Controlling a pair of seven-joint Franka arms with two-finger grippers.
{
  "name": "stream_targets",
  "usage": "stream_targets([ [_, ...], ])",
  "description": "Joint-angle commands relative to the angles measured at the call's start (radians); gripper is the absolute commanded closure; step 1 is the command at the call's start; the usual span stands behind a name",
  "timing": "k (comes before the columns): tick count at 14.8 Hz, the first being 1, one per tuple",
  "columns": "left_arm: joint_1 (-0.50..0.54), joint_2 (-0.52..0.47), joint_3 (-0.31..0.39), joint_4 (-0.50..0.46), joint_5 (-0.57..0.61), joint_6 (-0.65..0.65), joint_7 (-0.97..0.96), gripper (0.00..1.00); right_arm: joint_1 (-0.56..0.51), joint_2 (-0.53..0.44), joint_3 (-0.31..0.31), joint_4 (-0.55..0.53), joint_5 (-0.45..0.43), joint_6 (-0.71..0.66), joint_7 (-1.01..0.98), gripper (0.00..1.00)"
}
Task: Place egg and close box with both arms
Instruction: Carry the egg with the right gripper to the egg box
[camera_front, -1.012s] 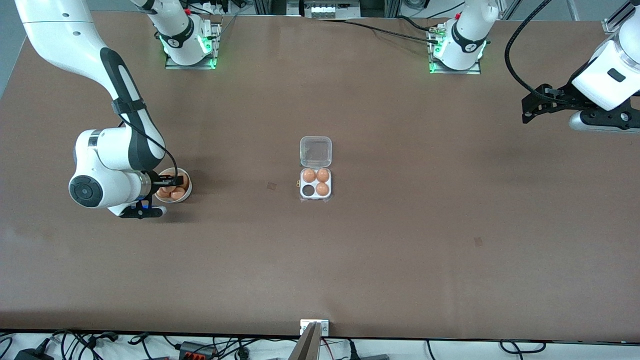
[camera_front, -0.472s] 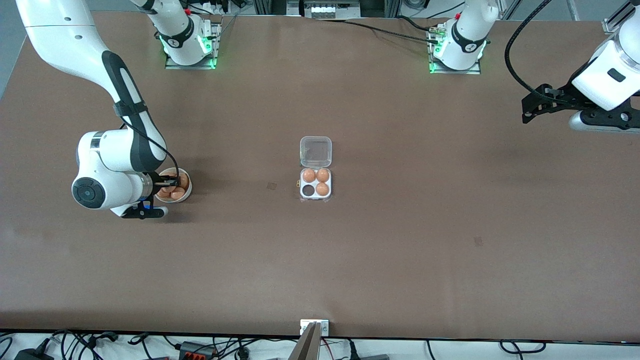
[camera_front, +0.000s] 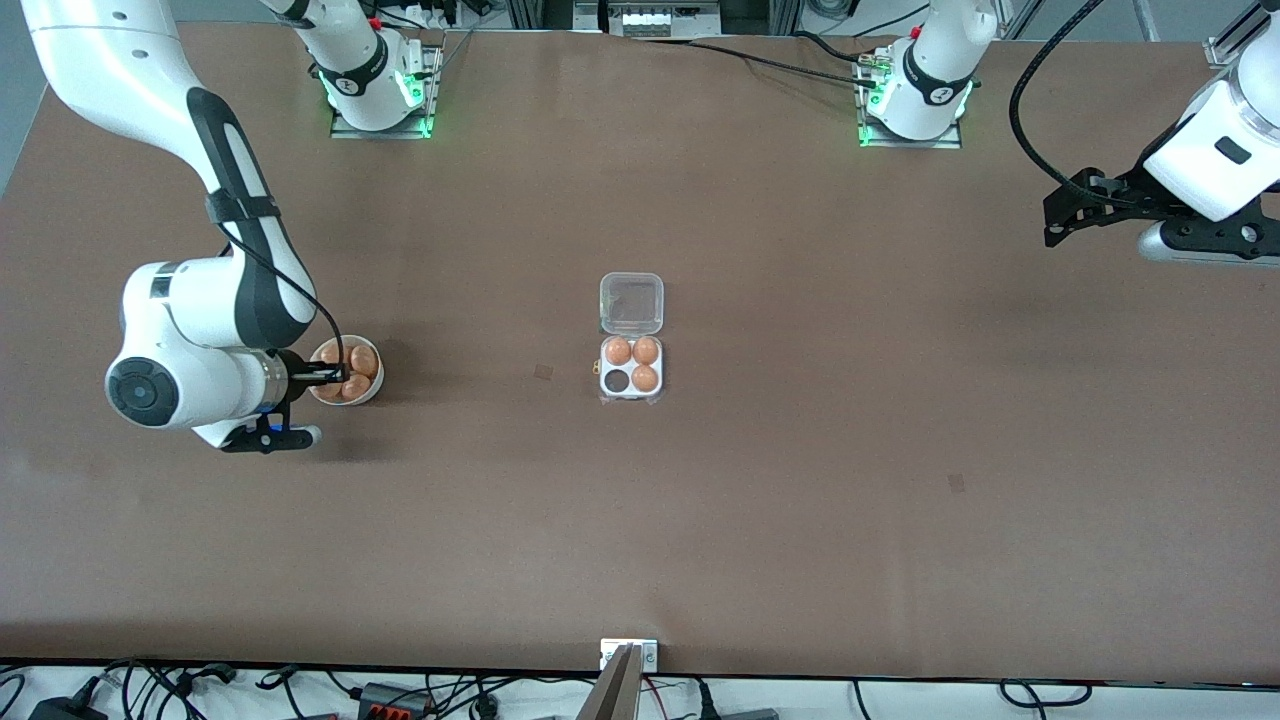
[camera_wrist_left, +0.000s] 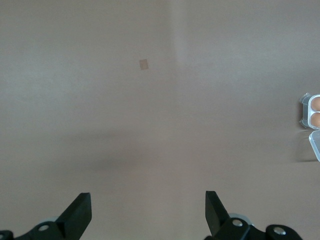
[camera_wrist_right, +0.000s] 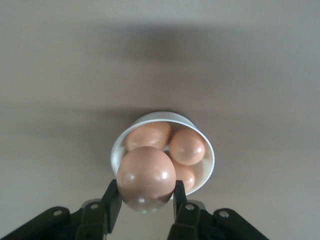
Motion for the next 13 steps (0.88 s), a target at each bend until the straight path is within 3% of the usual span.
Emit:
stream_targets([
  [1,0.007,0.014,-0.002,0.033,-0.013,-0.021,0.014,0.00,0.015,-0.004,0.092,0.114,0.018,-0.058,-0.002,0.96],
  [3,0.007,0.014,-0.001,0.031,-0.013,-0.021,0.014,0.00,0.046,0.014,0.168,0.135,0.014,-0.036,0.010,0.97],
  [10,0.007,0.014,-0.002,0.033,-0.013,-0.021,0.014,0.00,0.280,0.060,0.171,0.137,0.015,0.184,0.033,0.98],
  [13,0.007,0.016,-0.002,0.031,-0.013,-0.021,0.014,0.00,0.366,0.103,0.170,0.135,0.010,0.318,0.154,0.98],
])
